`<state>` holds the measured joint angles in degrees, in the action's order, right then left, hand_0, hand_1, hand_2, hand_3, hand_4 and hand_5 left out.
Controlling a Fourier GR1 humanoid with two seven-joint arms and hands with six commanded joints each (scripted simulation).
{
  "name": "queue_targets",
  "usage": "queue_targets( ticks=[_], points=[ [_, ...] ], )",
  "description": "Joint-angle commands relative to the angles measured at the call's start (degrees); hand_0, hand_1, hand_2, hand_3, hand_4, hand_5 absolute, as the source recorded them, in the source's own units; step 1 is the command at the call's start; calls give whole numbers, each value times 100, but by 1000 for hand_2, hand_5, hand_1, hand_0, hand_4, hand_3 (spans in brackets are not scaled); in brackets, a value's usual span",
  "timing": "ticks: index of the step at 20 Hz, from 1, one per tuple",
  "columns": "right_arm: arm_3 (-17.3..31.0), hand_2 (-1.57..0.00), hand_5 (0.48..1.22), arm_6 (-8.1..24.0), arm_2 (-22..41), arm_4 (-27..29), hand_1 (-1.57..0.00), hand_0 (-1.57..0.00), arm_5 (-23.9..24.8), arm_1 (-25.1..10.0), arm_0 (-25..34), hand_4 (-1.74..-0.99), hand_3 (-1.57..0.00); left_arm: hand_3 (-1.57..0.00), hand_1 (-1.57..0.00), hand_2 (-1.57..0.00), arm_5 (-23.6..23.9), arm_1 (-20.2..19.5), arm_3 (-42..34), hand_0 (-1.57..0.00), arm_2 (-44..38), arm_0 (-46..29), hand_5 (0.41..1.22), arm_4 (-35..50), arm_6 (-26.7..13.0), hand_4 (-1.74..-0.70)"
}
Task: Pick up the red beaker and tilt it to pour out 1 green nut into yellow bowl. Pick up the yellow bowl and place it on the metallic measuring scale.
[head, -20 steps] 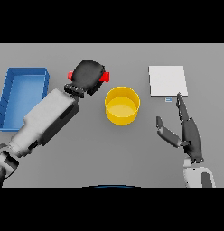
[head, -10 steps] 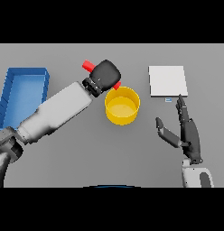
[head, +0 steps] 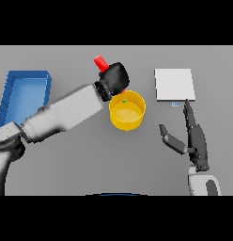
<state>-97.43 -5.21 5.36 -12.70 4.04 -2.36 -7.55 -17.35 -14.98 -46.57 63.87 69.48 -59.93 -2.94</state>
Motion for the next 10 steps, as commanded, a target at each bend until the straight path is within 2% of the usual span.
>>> queue_targets(
  ticks=[1,2,3,4,6,10],
  points=[
    [49,1,588,70,-30,-27,1,1,41,-12,82,-1270,1,-1563,-1571,-1571,-35,60,102,-1571,97,81,1221,-62,21,-1738],
    [87,1,586,91,-26,-19,1,1,23,-13,96,-1260,1,-1564,-1571,-1571,-115,68,150,-1571,196,164,1221,-98,101,-1737],
    [19,1,583,-27,49,-162,1,1,80,-8,-31,-1250,1,-1566,-1571,-1571,-183,120,265,-1571,315,267,1221,-166,150,-1737],
    [17,1,582,63,19,-194,1,1,119,-32,47,-1236,1,-1567,-1571,-1571,-204,178,376,-1571,433,322,1221,-227,187,-1736],
    [53,1,585,18,34,-196,1,1,119,-8,-6,-1216,1,-1568,-1571,-1571,-270,163,340,-1571,631,482,1221,-317,330,-1735],
    [64,1,592,-35,8,-196,1,1,146,-21,76,-1210,1,-1570,-1571,-1571,-70,211,475,-1571,1016,662,1221,-516,533,-1735]
  ],
)
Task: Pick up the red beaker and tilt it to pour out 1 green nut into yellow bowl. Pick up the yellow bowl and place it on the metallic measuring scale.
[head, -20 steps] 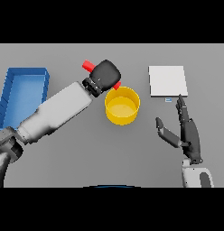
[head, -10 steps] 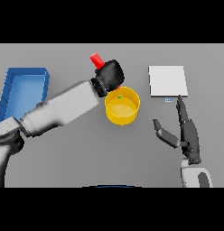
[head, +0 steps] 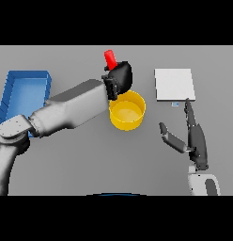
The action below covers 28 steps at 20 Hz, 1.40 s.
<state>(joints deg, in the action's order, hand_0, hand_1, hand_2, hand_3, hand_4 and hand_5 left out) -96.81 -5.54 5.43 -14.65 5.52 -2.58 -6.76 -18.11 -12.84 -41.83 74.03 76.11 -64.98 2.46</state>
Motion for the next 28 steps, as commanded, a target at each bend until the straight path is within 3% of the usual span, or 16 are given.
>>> queue_targets(
  ticks=[1,3,4,6,7,8,10,12,15,18,20,25,28],
  points=[
    [18,1,593,52,-8,-3,1,1,3,-3,7,-1209,1,-1570,-1571,-1571,31,-3,26,-1571,65,93,1221,-38,76,-1734],
    [21,1,594,-82,17,-53,1,1,13,-16,-59,-1207,1,-1570,-1571,-1571,-23,15,65,-1571,113,260,1221,-26,135,-1733],
    [48,1,592,88,-17,-65,1,1,24,-49,51,-1206,1,-1571,-1571,-1571,-43,-40,106,-1571,91,399,1221,6,184,-1731],
    [26,1,592,-21,21,-50,1,1,18,0,21,-1209,1,-1571,-1571,-1571,147,-119,316,-1571,-54,712,1221,127,344,-1729],
    [-30,1,592,-22,44,-99,1,1,26,-19,7,-1203,1,-1494,-1571,-1571,271,-201,454,-1571,-147,848,1221,194,381,-1727],
    [-30,1,592,3,27,-84,1,1,34,-17,21,-1201,1,-1509,-1571,-1399,295,-274,530,-1571,-236,1030,1221,250,393,-1676],
    [39,1,596,-9,-1,-5,1,1,-1,-7,73,-1186,1,-1041,-1571,-1461,423,-482,729,-1571,-490,1360,1221,442,439,-1699],
    [85,1,593,-16,-29,109,1,1,-47,28,113,-1181,1,-1232,-1571,-1501,524,-618,1041,-1571,-792,1628,1221,694,375,-1705],
    [156,1,597,-54,-61,290,1,1,-166,46,183,-1193,1,-1397,-1571,-1535,500,-736,1692,-1571,-1454,1897,1221,1327,86,-1720],
    [142,1,593,-107,-22,267,1,1,-195,32,129,-1209,1,-1365,-1571,-1553,668,-1088,2272,-1571,-2440,1748,1221,2354,-589,-1729],
    [155,1,592,-183,-55,357,1,1,-263,-9,111,-1224,1,-1368,-1571,-1559,928,-1372,2473,-1571,-3004,1566,1221,3025,-723,-1733],
    [242,1,587,-293,-70,326,1,1,-279,-97,233,-1226,1,-1428,-1571,-1567,1666,-2093,2228,-1571,-3948,612,1221,4451,-824,-1739],
    [292,1,599,-362,-53,293,1,1,-296,-129,242,-1217,1,-1432,-1571,-1569,2313,-2484,1555,-1571,-4323,-217,1221,5159,-1485,-1740]
  ],
)
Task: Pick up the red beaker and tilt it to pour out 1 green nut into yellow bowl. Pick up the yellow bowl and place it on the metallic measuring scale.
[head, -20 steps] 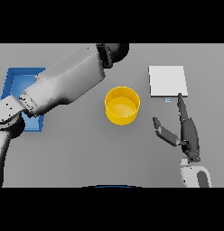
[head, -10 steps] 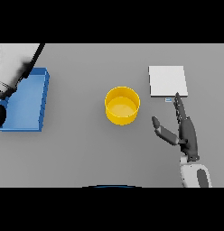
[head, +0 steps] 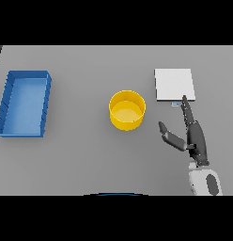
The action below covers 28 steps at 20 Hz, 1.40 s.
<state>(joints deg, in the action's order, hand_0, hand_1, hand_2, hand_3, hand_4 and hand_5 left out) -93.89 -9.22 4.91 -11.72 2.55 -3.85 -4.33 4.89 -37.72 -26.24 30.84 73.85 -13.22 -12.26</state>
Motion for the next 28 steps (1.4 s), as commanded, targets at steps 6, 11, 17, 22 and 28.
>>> queue_targets(
  ticks=[6,11,17,22,28],
  points=[
    [-65,1,649,49,86,-151,1,1,-56,-130,-76,-1210,1,-1452,-1571,-1570,1158,-585,-2072,-1571,-258,-2054,1221,1050,-1354,-1741],
    [-80,1,664,219,122,-187,1,1,-30,-87,-1,-1217,1,-1449,-1571,-1571,1912,-850,-3388,-1571,-106,-3258,1221,1453,-1970,-1741],
    [-63,1,666,61,87,-178,1,1,-44,-151,-83,-1214,1,-1531,-1571,-1571,2461,-860,-3755,-1571,157,-3802,1166,1646,-2265,-1741],
    [-110,1,664,2,160,-260,1,1,25,-75,-165,-1197,1,-1503,-1571,-1571,2375,-1121,-3850,-1571,644,-3977,865,1973,-2266,-1530],
    [-127,1,667,31,145,-283,1,1,43,-106,-237,-1182,1,-462,-483,-490,1176,-1483,-4382,-596,787,-4001,723,2611,-2254,-916]
  ],
)
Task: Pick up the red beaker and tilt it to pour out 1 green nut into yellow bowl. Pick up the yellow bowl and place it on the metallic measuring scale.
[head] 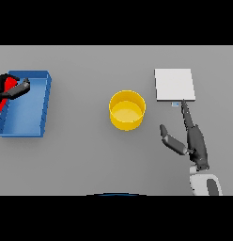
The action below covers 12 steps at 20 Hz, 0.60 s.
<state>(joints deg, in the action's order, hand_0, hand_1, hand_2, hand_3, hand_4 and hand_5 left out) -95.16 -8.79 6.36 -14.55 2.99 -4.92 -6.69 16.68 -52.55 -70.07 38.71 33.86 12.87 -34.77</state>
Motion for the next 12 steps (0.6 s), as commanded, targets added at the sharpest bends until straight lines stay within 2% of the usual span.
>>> queue_targets(
  ticks=[1,2,4,5,7,10,11,12],
  points=[
    [14,1,667,-20,44,-26,1,1,9,49,-12,-1184,1,-369,-386,-392,-80,-18,-19,-477,15,30,710,38,-15,-878],
    [-39,1,667,-35,22,54,1,1,-22,57,-21,-1187,1,-295,-309,-313,-138,-62,-71,-381,-7,-65,698,116,88,-851],
    [-88,1,666,29,39,16,1,1,-58,-8,-14,-1187,1,-189,-197,-200,-195,-114,-109,-244,-69,-17,684,190,49,-815],
    [-51,1,668,186,79,-19,1,1,-49,43,59,-1188,1,-151,-158,-160,-196,-95,-121,-195,-58,19,679,178,60,-802],
    [-97,1,660,154,55,-25,1,1,-53,-12,-10,-1193,1,-96,-100,-102,-102,-46,-59,-124,-126,10,674,203,172,-791],
    [-105,1,660,275,175,-365,1,1,81,-36,48,-1203,1,-49,-51,-52,33,-41,-78,-63,-225,-17,674,227,420,-785],
    [-125,1,662,363,194,-384,1,1,42,-61,87,-1198,1,-39,-41,-41,28,-12,-25,-50,-248,-48,671,254,542,-786],
    [-62,1,677,323,215,-349,1,1,-77,-118,190,-1175,1,-31,-32,-33,52,7,19,-40,-245,6,674,221,510,-781]
  ],
)
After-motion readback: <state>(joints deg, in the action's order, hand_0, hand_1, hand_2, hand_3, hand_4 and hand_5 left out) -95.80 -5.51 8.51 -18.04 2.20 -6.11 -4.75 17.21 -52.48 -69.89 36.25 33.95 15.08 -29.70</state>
